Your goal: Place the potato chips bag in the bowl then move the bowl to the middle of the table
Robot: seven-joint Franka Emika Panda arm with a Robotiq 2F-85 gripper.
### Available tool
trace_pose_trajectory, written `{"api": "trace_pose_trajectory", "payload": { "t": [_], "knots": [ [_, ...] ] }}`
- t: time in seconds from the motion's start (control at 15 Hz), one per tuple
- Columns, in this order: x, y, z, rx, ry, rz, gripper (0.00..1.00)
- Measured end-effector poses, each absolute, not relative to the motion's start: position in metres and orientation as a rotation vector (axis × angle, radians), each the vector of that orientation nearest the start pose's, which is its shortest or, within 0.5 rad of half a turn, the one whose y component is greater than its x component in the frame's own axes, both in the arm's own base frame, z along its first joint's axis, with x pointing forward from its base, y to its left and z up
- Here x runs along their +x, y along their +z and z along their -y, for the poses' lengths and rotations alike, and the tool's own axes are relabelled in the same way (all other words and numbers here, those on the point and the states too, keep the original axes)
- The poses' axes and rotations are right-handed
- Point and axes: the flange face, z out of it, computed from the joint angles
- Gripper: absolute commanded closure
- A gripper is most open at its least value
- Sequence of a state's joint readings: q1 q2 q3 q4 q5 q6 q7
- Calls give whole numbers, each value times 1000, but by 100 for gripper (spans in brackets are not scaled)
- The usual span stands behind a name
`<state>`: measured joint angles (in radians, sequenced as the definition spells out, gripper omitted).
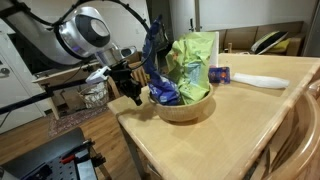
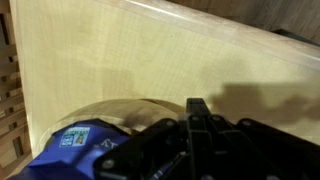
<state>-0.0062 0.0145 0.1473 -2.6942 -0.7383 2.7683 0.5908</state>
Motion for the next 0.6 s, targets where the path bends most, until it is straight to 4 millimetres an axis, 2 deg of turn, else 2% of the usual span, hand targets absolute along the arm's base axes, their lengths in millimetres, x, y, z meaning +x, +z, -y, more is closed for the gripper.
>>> {"api": "trace_pose_trajectory", "payload": {
  "t": [0.6],
  "knots": [
    [402, 227, -89, -3349, -265, 400, 100]
  ]
}}
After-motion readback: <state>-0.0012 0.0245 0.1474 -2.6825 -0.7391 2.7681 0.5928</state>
